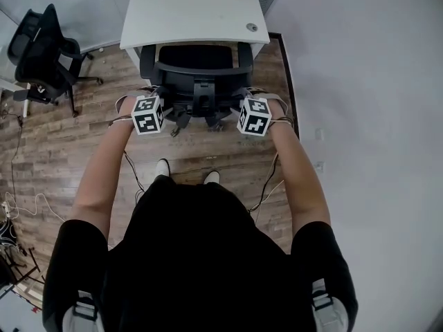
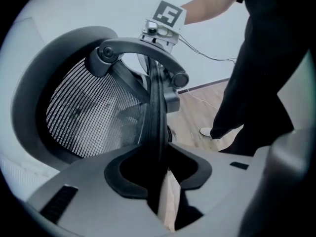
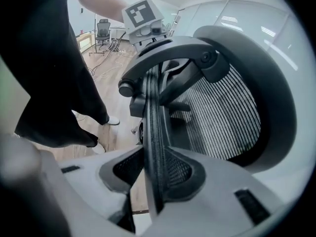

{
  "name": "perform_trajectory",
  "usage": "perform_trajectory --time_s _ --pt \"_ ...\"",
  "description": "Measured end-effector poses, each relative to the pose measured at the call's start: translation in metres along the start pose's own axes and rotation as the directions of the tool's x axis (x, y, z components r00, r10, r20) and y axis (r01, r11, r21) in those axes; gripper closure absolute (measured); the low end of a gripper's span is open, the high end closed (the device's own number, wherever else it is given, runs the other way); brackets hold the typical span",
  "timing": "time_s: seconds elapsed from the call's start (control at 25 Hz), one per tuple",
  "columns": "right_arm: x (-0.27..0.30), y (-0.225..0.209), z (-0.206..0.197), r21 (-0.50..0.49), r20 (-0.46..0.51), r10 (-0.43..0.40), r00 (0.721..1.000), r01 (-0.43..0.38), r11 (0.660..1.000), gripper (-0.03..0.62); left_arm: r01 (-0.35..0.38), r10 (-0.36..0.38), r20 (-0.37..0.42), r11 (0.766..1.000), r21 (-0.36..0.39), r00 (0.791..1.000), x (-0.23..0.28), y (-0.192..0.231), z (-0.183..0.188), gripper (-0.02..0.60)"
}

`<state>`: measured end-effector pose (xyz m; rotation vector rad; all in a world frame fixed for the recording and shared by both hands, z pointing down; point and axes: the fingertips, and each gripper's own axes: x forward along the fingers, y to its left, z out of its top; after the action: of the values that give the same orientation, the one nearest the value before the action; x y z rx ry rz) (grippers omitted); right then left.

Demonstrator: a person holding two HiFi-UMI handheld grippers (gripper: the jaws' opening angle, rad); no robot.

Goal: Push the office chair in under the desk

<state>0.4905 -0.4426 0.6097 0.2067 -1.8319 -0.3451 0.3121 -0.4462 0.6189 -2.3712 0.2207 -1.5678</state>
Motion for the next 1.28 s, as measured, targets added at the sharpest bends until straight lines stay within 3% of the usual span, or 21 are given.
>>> perform_trajectory --time_s 0.12,0.28,0.52,0.64,0.8,0.92,1.0,1.12,1.28 --pt "-0.001 0.002 0.001 0.012 -0.006 0.012 1.000 -0.012 1.000 0.477 -0.017 0.017 0.008 1.000 -0.022 1.000 0.000 0.001 0.000 0.441" --pt "-0.004 0.003 0.006 0.029 -0.028 0.063 0.998 -0.062 0.998 0.450 0.002 -0.001 0.034 0.998 -0.055 0.999 -0.007 0.004 -0.003 0.349" --pt "-0.028 -0.001 0.013 0.041 -0.020 0.038 0.999 -0.037 0.998 0.441 -0.083 0.089 0.106 0.995 -0.062 0.990 -0.038 0.012 0.009 0.325" --pt "-0.044 -0.002 0.022 0.084 0.036 0.002 0.999 -0.005 0.996 0.441 -0.137 0.167 0.199 0.978 -0.155 0.966 -0.062 0.014 0.020 0.327" --pt "-0.071 -0.008 0.045 0.216 0.183 -0.112 0.977 0.071 0.974 0.441 -0.142 0.262 0.341 0.930 -0.339 0.903 -0.092 0.011 0.036 0.330" --pt "-0.091 -0.016 0.064 0.353 0.282 -0.249 0.927 0.141 0.925 0.441 -0.109 0.329 0.435 0.883 -0.456 0.838 -0.113 0.010 0.049 0.341" --pt "-0.103 -0.017 0.075 0.459 0.342 -0.340 0.876 0.160 0.874 0.441 -0.076 0.374 0.495 0.850 -0.522 0.784 -0.130 0.011 0.059 0.368" --pt "-0.123 -0.014 0.092 0.600 0.448 -0.452 0.772 0.115 0.792 0.444 -0.043 0.435 0.549 0.809 -0.586 0.714 -0.149 0.014 0.068 0.416" --pt "-0.160 -0.009 0.115 0.688 0.545 -0.561 0.623 0.050 0.724 0.462 -0.005 0.472 0.582 0.779 -0.627 0.662 -0.168 0.014 0.077 0.454"
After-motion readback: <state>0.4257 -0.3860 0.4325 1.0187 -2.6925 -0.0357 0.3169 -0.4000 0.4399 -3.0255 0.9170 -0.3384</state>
